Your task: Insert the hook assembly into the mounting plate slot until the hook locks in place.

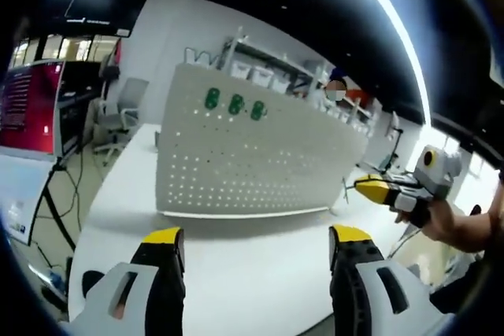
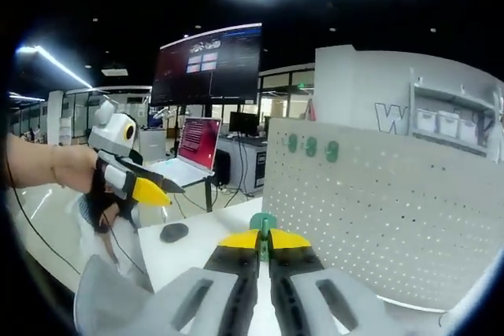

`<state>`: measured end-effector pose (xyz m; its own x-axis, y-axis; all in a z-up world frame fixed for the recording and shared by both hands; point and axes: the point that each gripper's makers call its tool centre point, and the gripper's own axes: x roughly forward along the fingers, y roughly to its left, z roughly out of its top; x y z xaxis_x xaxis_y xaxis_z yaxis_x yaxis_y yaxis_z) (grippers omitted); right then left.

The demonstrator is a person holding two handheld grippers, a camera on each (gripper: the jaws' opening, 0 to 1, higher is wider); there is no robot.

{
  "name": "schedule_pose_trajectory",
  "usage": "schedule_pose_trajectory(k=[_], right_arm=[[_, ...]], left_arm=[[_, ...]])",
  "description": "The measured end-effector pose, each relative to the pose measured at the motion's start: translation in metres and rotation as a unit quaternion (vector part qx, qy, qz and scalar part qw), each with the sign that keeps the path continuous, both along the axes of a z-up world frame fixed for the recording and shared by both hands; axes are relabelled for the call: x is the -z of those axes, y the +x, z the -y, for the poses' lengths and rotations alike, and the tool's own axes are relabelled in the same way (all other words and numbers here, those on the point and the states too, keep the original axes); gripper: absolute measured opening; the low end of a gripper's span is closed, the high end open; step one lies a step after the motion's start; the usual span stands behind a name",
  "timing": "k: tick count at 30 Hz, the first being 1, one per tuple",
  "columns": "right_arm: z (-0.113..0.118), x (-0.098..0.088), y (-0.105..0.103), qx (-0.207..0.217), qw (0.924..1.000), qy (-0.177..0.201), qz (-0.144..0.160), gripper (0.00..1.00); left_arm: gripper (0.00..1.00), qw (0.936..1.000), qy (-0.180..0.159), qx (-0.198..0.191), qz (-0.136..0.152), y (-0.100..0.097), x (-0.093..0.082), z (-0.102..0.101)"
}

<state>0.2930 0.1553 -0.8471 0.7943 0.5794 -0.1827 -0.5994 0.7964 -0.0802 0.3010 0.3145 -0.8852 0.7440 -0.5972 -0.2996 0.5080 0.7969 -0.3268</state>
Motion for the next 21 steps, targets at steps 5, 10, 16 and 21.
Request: schedule_pose_trajectory(k=[5,10,16,21], right_arm=[[0.006,-0.001,0.001,0.005,1.0,-0.002,0.0,0.0],[0.022,-0.006,0.018,0.052,0.9982,0.024,0.018,0.0],[0.025,-0.019,0.037,0.101,0.9919,0.041,0.066,0.0],[0.023,-0.015,0.054,0.127,0.9882,0.056,0.066,0.0]], left_arm=[[0.78,1.0,-0.003,0.001,0.001,0.001,-0.004,0.002],[0.81,0.9999,-0.009,0.011,0.008,-0.003,-0.003,0.014],[0.86,0.9986,-0.02,0.048,0.01,-0.015,0.008,0.042],[0.91,0.9974,0.0,0.072,0.007,-0.019,0.017,0.052]])
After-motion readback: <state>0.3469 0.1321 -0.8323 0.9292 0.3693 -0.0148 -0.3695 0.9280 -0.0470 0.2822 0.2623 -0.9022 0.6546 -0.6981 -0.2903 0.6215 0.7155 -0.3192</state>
